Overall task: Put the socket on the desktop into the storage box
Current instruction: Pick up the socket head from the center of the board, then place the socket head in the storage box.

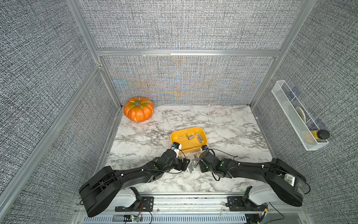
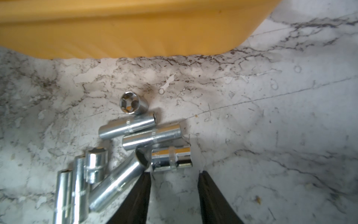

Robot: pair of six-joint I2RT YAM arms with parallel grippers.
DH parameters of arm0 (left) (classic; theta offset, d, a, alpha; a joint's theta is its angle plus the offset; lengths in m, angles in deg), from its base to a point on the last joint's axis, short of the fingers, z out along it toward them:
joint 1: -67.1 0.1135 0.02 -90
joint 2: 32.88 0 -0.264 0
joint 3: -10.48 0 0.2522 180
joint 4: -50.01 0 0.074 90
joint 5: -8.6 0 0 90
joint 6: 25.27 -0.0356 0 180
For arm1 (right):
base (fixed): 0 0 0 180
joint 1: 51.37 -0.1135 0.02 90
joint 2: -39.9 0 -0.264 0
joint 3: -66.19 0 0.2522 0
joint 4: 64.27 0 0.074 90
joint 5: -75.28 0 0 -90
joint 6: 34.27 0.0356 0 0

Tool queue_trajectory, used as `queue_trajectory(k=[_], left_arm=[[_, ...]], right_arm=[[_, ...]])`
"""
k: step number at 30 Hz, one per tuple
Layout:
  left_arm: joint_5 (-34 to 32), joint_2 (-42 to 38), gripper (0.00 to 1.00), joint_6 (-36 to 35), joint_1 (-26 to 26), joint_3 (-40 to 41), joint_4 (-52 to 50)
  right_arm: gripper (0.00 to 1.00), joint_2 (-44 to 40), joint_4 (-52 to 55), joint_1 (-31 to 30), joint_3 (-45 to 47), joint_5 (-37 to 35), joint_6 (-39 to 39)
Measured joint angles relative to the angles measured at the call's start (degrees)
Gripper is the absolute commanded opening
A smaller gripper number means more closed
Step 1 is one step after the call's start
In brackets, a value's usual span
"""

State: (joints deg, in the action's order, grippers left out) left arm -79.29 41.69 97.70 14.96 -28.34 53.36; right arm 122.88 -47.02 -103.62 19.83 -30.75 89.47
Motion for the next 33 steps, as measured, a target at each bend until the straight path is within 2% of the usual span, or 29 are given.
queue_trajectory(k=[14,21,28,33], left_arm=[[0.02,0.31,0.93,-0.04,0.00,0.00,-0.02],[0.04,0.63,0.93,-0.15,0.00,-0.20,0.00],[0.02,0.68,0.93,-0.17,0.00,-0.20,-0.02],[-0.17,0.59,0.93,-0.17,0.00,-0.42,-0.44]], right_arm=[[0.45,3.28,-5.01,2.05,-0.63,-1.44,-0.13],[0.36,3.23,-5.14,2.45,-0.61,-1.31,-0.68],[0.29,-0.63,-1.46,2.38,0.83,0.22,0.24],[0.27,-5.81,4.94,2.36,0.74,-2.08,1.14]])
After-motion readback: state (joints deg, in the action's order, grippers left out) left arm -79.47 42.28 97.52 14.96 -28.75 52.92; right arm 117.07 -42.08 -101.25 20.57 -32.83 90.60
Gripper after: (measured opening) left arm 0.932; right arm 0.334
